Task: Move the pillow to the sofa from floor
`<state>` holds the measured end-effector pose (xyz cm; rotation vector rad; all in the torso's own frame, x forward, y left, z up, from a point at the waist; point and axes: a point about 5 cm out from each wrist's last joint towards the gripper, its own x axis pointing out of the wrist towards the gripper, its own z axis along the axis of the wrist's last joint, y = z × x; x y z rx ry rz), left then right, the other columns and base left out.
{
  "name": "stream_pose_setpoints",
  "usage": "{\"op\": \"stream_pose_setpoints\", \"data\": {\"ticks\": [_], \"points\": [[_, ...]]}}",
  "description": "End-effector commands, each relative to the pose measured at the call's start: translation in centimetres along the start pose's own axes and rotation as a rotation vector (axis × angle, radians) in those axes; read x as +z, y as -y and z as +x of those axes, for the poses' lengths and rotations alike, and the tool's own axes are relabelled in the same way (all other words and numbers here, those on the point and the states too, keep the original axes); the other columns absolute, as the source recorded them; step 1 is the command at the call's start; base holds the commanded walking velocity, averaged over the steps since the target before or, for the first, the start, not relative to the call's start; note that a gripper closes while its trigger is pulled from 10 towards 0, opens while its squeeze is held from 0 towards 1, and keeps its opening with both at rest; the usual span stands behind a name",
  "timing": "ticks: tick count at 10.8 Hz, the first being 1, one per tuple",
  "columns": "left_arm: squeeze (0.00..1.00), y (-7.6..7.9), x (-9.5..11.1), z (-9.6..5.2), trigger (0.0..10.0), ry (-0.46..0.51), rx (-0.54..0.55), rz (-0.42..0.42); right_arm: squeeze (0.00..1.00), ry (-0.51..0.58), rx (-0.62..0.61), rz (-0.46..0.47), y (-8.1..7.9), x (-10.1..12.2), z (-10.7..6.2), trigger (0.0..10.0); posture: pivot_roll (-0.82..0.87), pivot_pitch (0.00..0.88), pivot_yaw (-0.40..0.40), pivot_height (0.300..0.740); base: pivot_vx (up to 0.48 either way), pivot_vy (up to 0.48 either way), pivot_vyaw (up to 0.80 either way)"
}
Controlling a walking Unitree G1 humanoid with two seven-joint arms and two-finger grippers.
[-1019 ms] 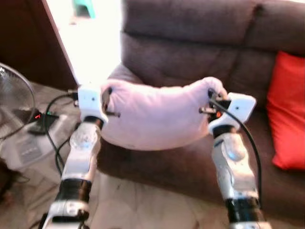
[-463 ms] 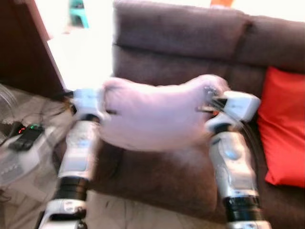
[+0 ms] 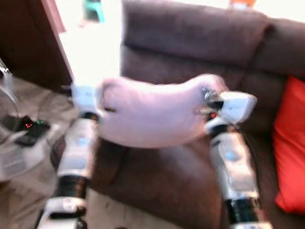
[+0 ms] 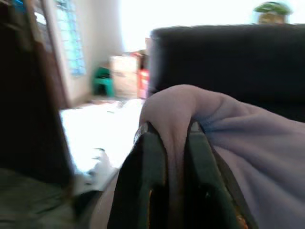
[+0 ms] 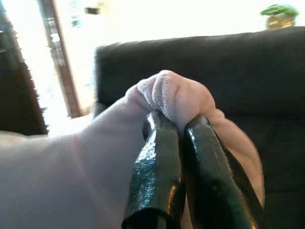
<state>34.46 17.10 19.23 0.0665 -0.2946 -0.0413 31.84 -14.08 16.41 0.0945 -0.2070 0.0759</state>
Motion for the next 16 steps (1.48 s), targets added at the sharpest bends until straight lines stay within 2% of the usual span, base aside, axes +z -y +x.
{"op": "stream_pose_setpoints", "data": {"ticks": [1, 4, 7, 8, 9, 10, 11, 12, 15, 16], "points": [[0.00, 1.2, 1.4, 0.5, 10.0, 0.064, -0.038, -0.025, 0.00, 0.041, -0.013, 0.007, 0.5, 1.0, 0.2, 10.0, 0.06, 0.056, -0.024, 0.740, 0.289, 0.000, 0.00], [0.00, 1.5, 1.8, 0.7, 10.0, 0.080, -0.033, -0.033, 0.00, 0.021, -0.012, 0.005, 0.7, 0.7, 0.1, 10.0, 0.06, 0.060, -0.025, 0.740, 0.000, 0.000, 0.00], [0.00, 2.1, 1.6, 1.0, 10.0, 0.031, -0.060, -0.136, 0.00, -0.042, -0.049, -0.011, 2.0, -0.1, 1.1, 10.0, 0.06, 0.062, -0.031, 0.740, 0.000, 0.000, 0.00], [0.00, 2.8, 1.0, 0.9, 10.0, -0.028, -0.107, -0.224, 0.00, -0.123, -0.106, -0.022, 3.5, -1.2, 2.3, 10.0, 0.07, 0.065, -0.038, 0.740, 0.000, 0.000, 0.00], [0.00, 4.2, 1.0, 0.6, 10.0, -0.082, -0.224, -0.351, 0.00, -0.137, -0.125, -0.022, 4.1, -1.1, 3.4, 10.0, 0.08, 0.067, -0.042, 0.740, 0.000, 0.000, 0.00], [0.00, 5.6, 1.4, 0.1, 10.0, -0.101, -0.347, -0.375, 0.00, -0.142, -0.122, -0.028, 4.3, -0.8, 4.2, 10.0, 0.08, 0.069, -0.048, 0.740, 0.000, 0.000, 0.00], [0.00, 6.9, 1.8, -0.4, 10.0, -0.112, -0.439, -0.347, 0.00, -0.154, -0.105, -0.040, 3.8, -0.3, 5.9, 10.0, 0.09, 0.072, -0.056, 0.740, 0.000, 0.000, 0.00], [0.00, 7.2, 1.6, -0.5, 10.0, -0.117, -0.436, -0.346, 0.00, -0.158, -0.076, -0.045, 3.2, 0.2, 7.1, 10.0, 0.10, 0.076, -0.067, 0.740, 0.000, 0.000, 0.00], [0.00, 6.4, 0.8, -1.3, 10.0, -0.170, -0.381, -0.360, 0.00, -0.205, 0.022, -0.032, 0.7, 0.6, 9.1, 10.0, 0.12, 0.102, -0.109, 0.740, 0.000, 0.000, 0.00], [0.00, 6.3, 0.7, -1.7, 10.0, -0.178, -0.372, -0.362, 0.00, -0.207, 0.086, -0.046, -0.6, 1.1, 9.8, 10.0, 0.12, 0.110, -0.119, 0.740, 0.000, 0.000, 0.00]]}}
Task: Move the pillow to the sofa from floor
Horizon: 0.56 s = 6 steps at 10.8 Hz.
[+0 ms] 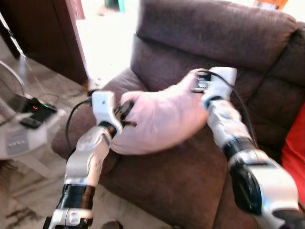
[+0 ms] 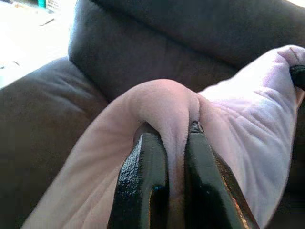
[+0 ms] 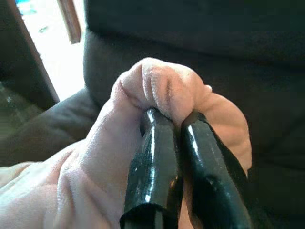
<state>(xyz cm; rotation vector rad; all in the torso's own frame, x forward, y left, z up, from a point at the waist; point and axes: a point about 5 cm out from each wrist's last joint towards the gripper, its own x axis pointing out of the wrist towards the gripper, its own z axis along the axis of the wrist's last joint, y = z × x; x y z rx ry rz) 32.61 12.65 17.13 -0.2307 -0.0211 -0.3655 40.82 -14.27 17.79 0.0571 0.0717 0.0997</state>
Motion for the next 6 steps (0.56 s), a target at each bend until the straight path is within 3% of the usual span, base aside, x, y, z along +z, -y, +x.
{"op": "stream_pose_setpoints", "data": {"ticks": [1, 4, 5, 6], "points": [[0.00, 1.9, 1.3, 0.1, 10.0, 0.057, -0.080, 0.002, 0.00, 0.066, 0.114, -0.048, -2.9, 2.3, 0.7, 10.0, 0.14, 0.126, -0.141, 0.740, 0.000, 0.000, 0.00], [0.00, 2.8, 0.7, -0.9, 10.0, 0.044, -0.074, -0.049, 0.00, 0.032, 0.192, -0.041, -5.6, 2.4, 1.0, 10.0, 0.16, 0.158, -0.174, 0.740, 0.000, 0.000, 0.00], [0.00, 3.2, 1.6, -0.8, 10.0, 0.095, -0.055, -0.155, 0.00, 0.027, 0.197, -0.030, -6.1, 2.3, 1.0, 10.0, 0.17, 0.162, -0.179, 0.740, 0.000, 0.000, 0.00], [0.00, 3.5, 2.2, -0.7, 10.0, 0.124, -0.044, -0.196, 0.00, 0.018, 0.195, -0.037, -6.3, 2.2, 1.0, 10.0, 0.17, 0.164, -0.182, 0.740, 0.000, 0.000, 0.00]]}}
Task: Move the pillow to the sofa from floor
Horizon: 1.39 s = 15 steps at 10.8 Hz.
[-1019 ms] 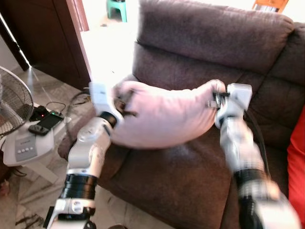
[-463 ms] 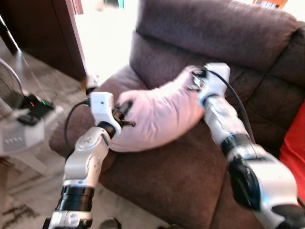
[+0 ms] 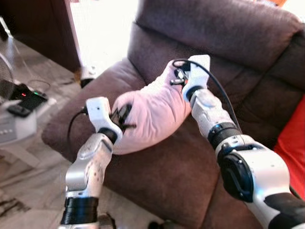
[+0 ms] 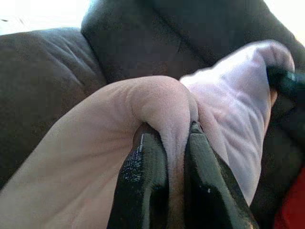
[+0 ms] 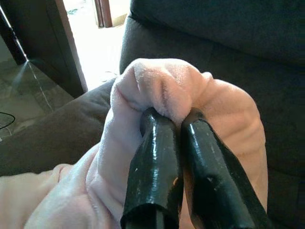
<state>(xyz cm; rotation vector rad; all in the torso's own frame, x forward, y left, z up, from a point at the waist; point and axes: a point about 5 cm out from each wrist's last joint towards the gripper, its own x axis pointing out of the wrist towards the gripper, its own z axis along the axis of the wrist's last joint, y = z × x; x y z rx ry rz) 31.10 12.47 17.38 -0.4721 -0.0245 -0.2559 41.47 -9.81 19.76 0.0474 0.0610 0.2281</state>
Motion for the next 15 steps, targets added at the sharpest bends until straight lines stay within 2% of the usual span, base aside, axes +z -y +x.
{"op": "stream_pose_setpoints", "data": {"ticks": [1, 2, 4, 6, 8, 9, 10, 12, 13, 15], "points": [[0.00, 3.8, 2.3, 0.7, 10.0, 0.117, -0.146, -0.073, 0.00, 0.015, 0.083, 0.004, -2.3, 0.7, 0.4, 10.0, 0.17, 0.170, -0.183, 0.740, 0.000, 0.000, 0.00], [0.00, 4.1, 3.4, 0.7, 10.0, 0.175, -0.130, -0.123, 0.00, 0.017, 0.093, 0.023, -2.6, 0.9, 0.5, 10.0, 0.17, 0.173, -0.183, 0.740, 0.000, 0.000, 0.00], [0.00, 4.8, 4.4, 0.8, 10.0, 0.197, -0.143, -0.120, 0.00, 0.026, 0.117, 0.029, -3.5, 1.4, 0.6, 10.0, 0.18, 0.177, -0.182, 0.740, 0.000, 0.000, 0.00], [0.00, 4.5, 3.2, 0.4, 10.0, 0.142, -0.140, -0.114, 0.00, -0.002, 0.116, 0.017, -3.6, 0.6, 0.5, 10.0, 0.18, 0.178, -0.182, 0.740, 0.000, 0.000, 0.00], [0.00, 5.0, 1.9, 0.1, 10.0, 0.063, -0.187, -0.111, 0.00, -0.020, 0.103, 0.011, -3.3, -0.1, 0.4, 10.0, 0.18, 0.178, -0.182, 0.740, 0.000, 0.000, 0.00], [0.00, 5.2, -0.2, -0.1, 10.0, -0.084, -0.216, -0.028, 0.00, -0.032, 0.068, -0.003, -2.8, -0.3, 0.3, 10.0, 0.18, 0.177, -0.179, 0.740, 0.000, 0.000, 0.00], [0.00, 5.0, -1.0, -0.4, 10.0, -0.136, -0.218, 0.020, 0.00, -0.030, 0.053, 0.014, -2.6, -0.2, 0.3, 10.0, 0.18, 0.177, -0.179, 0.740, 0.000, 0.000, 0.00], [0.00, 3.6, -1.1, -0.7, 10.0, -0.172, -0.170, 0.134, 0.00, -0.028, 0.067, -0.001, -2.9, -0.1, 0.4, 10.0, 0.18, 0.176, -0.173, 0.740, 0.000, 0.000, 0.00], [0.00, 3.2, -1.0, -0.6, 10.0, -0.180, -0.137, 0.163, 0.00, -0.027, 0.069, -0.005, -3.0, 0.0, 0.4, 10.0, 0.19, 0.176, -0.173, 0.740, 0.000, 0.000, 0.00], [0.00, 3.3, -0.9, -0.7, 10.0, -0.184, -0.142, 0.156, 0.00, -0.021, 0.091, 0.001, -3.5, 0.1, 0.5, 10.0, 0.19, 0.175, -0.174, 0.740, 0.000, 0.000, 0.00]]}}
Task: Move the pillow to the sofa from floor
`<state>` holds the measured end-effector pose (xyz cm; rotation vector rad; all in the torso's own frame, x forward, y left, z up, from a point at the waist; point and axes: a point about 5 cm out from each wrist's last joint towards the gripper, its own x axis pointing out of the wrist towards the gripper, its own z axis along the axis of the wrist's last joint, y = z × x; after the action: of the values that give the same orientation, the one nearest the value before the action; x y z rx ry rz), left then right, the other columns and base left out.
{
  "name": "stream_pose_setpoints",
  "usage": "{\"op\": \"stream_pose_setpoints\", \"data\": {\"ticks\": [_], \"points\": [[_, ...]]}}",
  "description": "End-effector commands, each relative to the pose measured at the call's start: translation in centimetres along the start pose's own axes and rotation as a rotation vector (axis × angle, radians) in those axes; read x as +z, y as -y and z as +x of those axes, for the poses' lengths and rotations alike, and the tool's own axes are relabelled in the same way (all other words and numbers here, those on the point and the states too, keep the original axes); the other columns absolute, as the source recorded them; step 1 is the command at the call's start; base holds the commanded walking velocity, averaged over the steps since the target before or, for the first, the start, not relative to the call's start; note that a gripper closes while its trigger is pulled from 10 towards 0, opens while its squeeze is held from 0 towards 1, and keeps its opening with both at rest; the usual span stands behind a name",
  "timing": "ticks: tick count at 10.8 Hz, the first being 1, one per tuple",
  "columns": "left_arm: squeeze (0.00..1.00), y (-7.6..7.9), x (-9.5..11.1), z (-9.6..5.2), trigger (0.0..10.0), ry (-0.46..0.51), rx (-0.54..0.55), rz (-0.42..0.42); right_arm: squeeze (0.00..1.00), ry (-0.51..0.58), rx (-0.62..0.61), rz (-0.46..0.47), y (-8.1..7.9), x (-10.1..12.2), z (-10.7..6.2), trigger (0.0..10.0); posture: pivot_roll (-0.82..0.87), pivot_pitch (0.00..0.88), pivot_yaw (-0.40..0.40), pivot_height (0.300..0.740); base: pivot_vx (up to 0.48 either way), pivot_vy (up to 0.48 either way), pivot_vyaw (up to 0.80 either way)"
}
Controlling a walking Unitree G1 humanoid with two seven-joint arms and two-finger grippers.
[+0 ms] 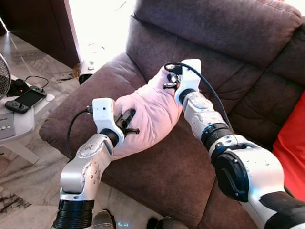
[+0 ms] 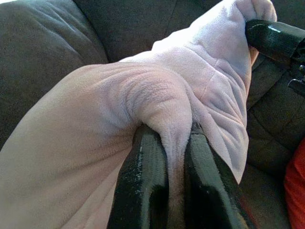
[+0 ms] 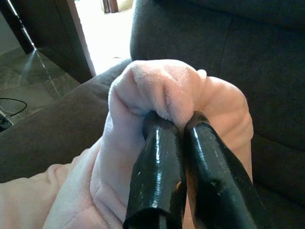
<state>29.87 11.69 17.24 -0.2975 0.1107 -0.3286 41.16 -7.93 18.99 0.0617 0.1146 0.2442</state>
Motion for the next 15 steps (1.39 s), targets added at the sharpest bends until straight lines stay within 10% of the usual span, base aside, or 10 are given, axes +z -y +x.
{"op": "stream_pose_setpoints", "data": {"ticks": [1, 4, 5, 6, 7, 8, 10, 12, 13, 15], "points": [[0.00, 2.5, -0.1, 0.4, 10.0, -0.013, -0.104, 0.017, 1.00, 0.027, 0.078, -0.012, -1.7, 0.9, 0.2, 10.0, 0.19, 0.172, -0.174, 0.740, 0.000, 0.000, 0.00], [0.00, 2.3, -0.1, 0.4, 10.0, -0.016, -0.100, 0.018, 0.00, 0.020, 0.063, -0.022, -1.5, 0.6, 0.2, 10.0, 0.19, 0.169, -0.175, 0.740, 0.000, 0.000, 0.00], [0.00, 2.2, -0.1, 0.4, 10.0, -0.012, -0.093, 0.018, 0.00, 0.021, 0.065, -0.022, -1.5, 0.7, 0.2, 10.0, 0.19, 0.168, -0.177, 0.740, 0.000, 0.000, 0.00], [0.00, 1.8, 0.1, 0.5, 10.0, 0.000, -0.073, 0.011, 1.00, 0.030, 0.074, 0.004, -1.7, 0.9, 0.2, 10.0, 0.19, 0.167, -0.178, 0.740, 0.000, 0.000, 0.00], [0.00, 1.5, 0.3, 0.5, 10.0, 0.014, -0.050, 0.000, 1.00, 0.046, 0.055, -0.009, -1.6, 1.4, 0.3, 10.0, 0.19, 0.166, -0.180, 0.740, 0.000, 0.000, 0.00], [0.00, 0.9, 0.5, 0.5, 10.0, 0.037, -0.011, -0.028, 0.00, 0.093, 0.037, 0.008, -1.4, 2.5, 0.4, 10.0, 0.19, 0.165, -0.178, 0.740, 0.000, 0.000, 0.00], [0.00, -0.2, 0.5, 0.7, 10.0, 0.053, 0.061, -0.063, 0.00, 0.233, -0.007, 0.087, -0.4, 6.3, 0.4, 10.0, 0.18, 0.159, -0.175, 0.740, 0.000, 0.000, 0.00], [0.00, -1.0, 0.9, 0.9, 10.0, 0.084, 0.114, -0.094, 1.00, 0.316, -0.007, 0.070, -0.4, 9.0, 0.2, 10.0, 0.17, 0.155, -0.174, 0.740, 0.000, 0.000, 0.00], [0.00, -1.7, 1.2, 1.0, 10.0, 0.112, 0.197, -0.151, 0.00, 0.349, -0.019, 0.095, 0.0, 9.5, 0.1, 10.0, 0.17, 0.153, -0.171, 0.740, 0.000, 0.000, 0.00], [0.00, -3.9, 2.2, 1.1, 10.0, 0.190, 0.391, -0.288, 0.00, 0.380, -0.029, 0.096, 1.1, 8.8, -0.2, 10.0, 0.16, 0.150, -0.164, 0.740, 0.000, 0.000, 0.00]]}}
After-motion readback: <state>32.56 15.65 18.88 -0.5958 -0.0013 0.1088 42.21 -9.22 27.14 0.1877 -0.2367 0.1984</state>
